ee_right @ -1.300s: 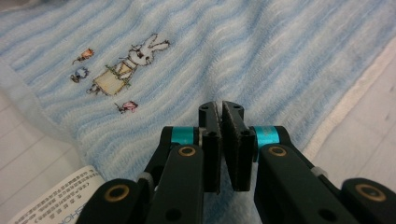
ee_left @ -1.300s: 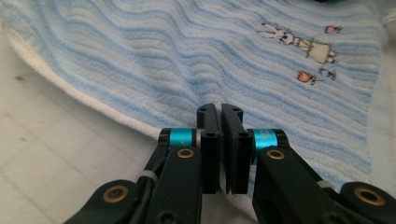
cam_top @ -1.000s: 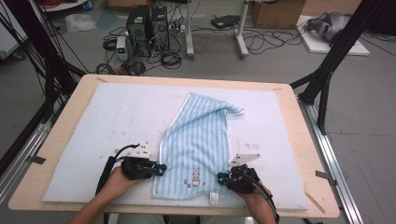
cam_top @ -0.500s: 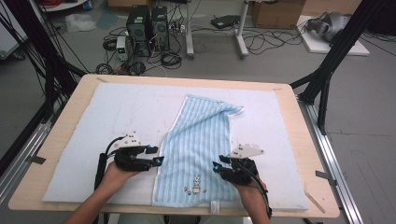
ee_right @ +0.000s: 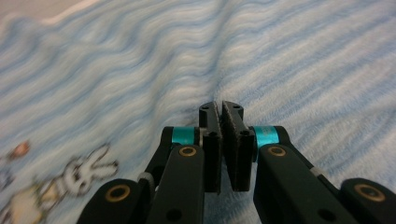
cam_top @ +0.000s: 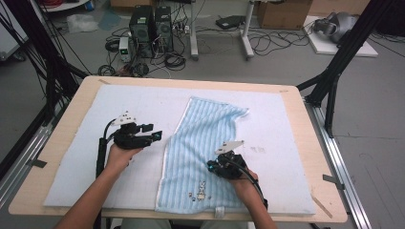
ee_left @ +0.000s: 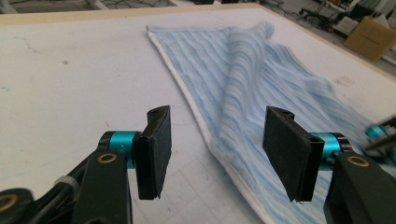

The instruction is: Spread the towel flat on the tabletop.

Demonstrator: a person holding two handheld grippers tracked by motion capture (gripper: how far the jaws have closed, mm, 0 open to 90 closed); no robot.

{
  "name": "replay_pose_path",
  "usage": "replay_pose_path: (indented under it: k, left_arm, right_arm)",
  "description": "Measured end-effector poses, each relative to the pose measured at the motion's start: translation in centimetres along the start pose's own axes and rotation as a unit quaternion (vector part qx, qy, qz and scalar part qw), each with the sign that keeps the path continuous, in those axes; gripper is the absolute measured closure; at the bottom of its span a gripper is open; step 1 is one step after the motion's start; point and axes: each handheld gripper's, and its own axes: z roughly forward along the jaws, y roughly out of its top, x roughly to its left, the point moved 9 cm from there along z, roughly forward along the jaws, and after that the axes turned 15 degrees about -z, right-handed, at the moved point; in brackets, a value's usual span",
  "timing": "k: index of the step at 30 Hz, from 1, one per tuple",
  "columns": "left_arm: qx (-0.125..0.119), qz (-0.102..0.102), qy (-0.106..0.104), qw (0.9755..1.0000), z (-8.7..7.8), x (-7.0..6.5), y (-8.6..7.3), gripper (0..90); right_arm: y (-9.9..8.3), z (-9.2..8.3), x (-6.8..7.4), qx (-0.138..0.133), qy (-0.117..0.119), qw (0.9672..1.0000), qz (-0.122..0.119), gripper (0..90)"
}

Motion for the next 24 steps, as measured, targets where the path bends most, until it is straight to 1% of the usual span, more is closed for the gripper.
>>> replay_pose_path:
  k: [2, 3, 5, 8, 9, 10, 12, 13, 14, 15, 17, 18, 19, 20, 21, 22, 23, 24]
  left_arm:
    - [-0.01, -0.008, 0.001, 0.9999, 0.3, 0.3, 0.3, 42.2]
    - [-0.009, -0.014, 0.003, 0.9998, 0.5, 0.6, 0.2, 42.3]
    - [0.005, -0.009, 0.015, 0.9998, 1.1, 1.2, 0.0, 42.2]
    - [0.006, -0.008, 0.014, 0.9999, 1.9, 1.5, 0.1, 42.3]
    - [0.008, -0.005, 0.016, 0.9998, 2.2, 1.5, 0.3, 42.3]
    - [0.01, 0.0, 0.018, 0.9998, 2.6, 1.4, 0.5, 42.3]
    - [0.008, 0.005, 0.016, 0.9998, 3.4, 1.2, 1.2, 42.3]
    - [0.008, 0.005, 0.016, 0.9998, 3.9, 1.1, 1.5, 42.3]
    - [0.008, 0.005, 0.015, 0.9998, 4.8, 1.1, 1.9, 42.3]
    - [0.009, 0.003, 0.016, 0.9998, 5.2, 1.0, 2.0, 42.2]
    - [0.016, 0.004, 0.016, 0.9997, 6.8, 1.0, 2.4, 42.2]
    - [0.02, 0.006, 0.015, 0.9997, 7.3, 0.9, 2.4, 42.0]
    - [0.024, 0.007, 0.011, 0.9996, 8.1, 0.8, 2.5, 41.9]
    - [0.03, 0.011, 0.009, 0.9994, 9.2, 0.7, 2.4, 41.4]
    - [0.031, 0.014, 0.009, 0.9994, 9.7, 0.6, 2.4, 40.9]
    - [0.044, 0.014, 0.009, 0.9989, 10.7, 0.6, 2.2, 40.6]
    - [0.051, 0.016, 0.014, 0.9985, 11.2, 0.6, 2.1, 40.0]
    - [0.055, 0.022, 0.019, 0.998, 11.8, 0.5, 2.1, 39.1]
  right_arm:
    - [-0.5, -0.6, 0.6, 0.001, 0.02, 0.9998, -0.008, 86.4]
    - [-0.7, -0.8, 0.8, -0.001, 0.025, 0.9996, -0.011, 86.4]
    - [-1.3, -1.3, 1.4, -0.005, 0.041, 0.9991, -0.013, 86.4]
    - [-1.8, -1.9, 1.9, -0.005, 0.061, 0.9978, -0.023, 84.9]
    - [-1.9, -2.1, 2.0, -0.008, 0.069, 0.9973, -0.024, 82.9]
    - [-1.8, -2.2, 1.9, -0.014, 0.072, 0.997, -0.026, 79.5]
    - [-1.5, -2.7, 1.3, -0.039, 0.065, 0.997, -0.012, 71.0]
    - [-1.3, -3.0, 0.7, -0.054, 0.053, 0.9971, -0.008, 67.2]
    - [-1.0, -3.3, 0.2, -0.068, 0.042, 0.9968, 0.001, 65.3]
    - [-0.8, -3.9, -0.6, -0.082, 0.023, 0.9963, 0.009, 62.3]
    - [-0.8, -4.3, -1.2, -0.095, 0.01, 0.9953, 0.017, 61.6]
    - [-0.8, -4.6, -1.5, -0.099, 0.003, 0.9948, 0.024, 60.4]
    - [-0.9, -4.7, -1.7, -0.102, -0.001, 0.9945, 0.024, 59.8]
    - [-1.0, -4.8, -1.8, -0.101, -0.004, 0.9945, 0.026, 58.9]
    - [-1.2, -4.8, -1.9, -0.096, -0.01, 0.995, 0.026, 57.7]
    - [-1.4, -4.8, -2.0, -0.093, -0.014, 0.9952, 0.025, 56.7]
    - [-1.7, -4.9, -2.1, -0.09, -0.016, 0.9952, 0.033, 56.3]
    - [-1.8, -5.0, -2.2, -0.091, -0.02, 0.9952, 0.031, 55.3]
